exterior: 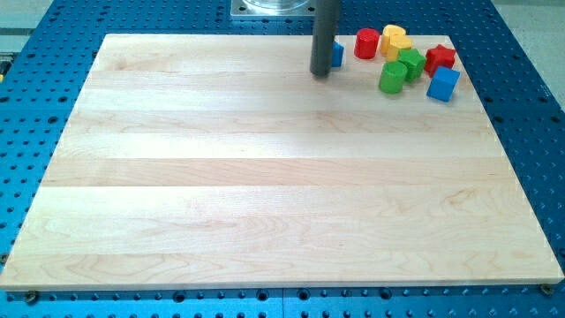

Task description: Move the triangle to the top center

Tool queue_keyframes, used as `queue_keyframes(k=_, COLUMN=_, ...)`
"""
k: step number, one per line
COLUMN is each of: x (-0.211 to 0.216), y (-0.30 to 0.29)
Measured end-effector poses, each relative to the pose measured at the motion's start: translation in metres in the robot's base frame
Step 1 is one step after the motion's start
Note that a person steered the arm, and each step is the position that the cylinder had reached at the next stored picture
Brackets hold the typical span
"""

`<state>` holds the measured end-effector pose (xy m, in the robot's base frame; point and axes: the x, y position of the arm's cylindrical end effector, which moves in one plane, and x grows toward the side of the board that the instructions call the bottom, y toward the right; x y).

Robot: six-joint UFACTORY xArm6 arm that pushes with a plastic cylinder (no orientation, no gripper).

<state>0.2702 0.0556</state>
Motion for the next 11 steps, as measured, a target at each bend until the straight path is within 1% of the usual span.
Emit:
queue_keyframes(k=1, x=0.017, y=-0.009)
queue_keyframes(k=2, x=0.041, y=0.025)
queue_keyframes(k=3, x=0.019, y=0.082)
queue_keyframes(k=4, x=-0.001, y=0.067)
queue_keyframes(k=5, x=-0.032, y=0.066)
queue_keyframes(k=6, x=-0.022, y=0.003)
queue_keyframes(k=7, x=0.002, y=-0.026)
queue_keyframes(k=8, x=0.003, y=-0.053)
queue_keyframes(k=9, x=-0.013, y=-0.062)
queue_keyframes(k=11, x=-0.014, y=-0.062)
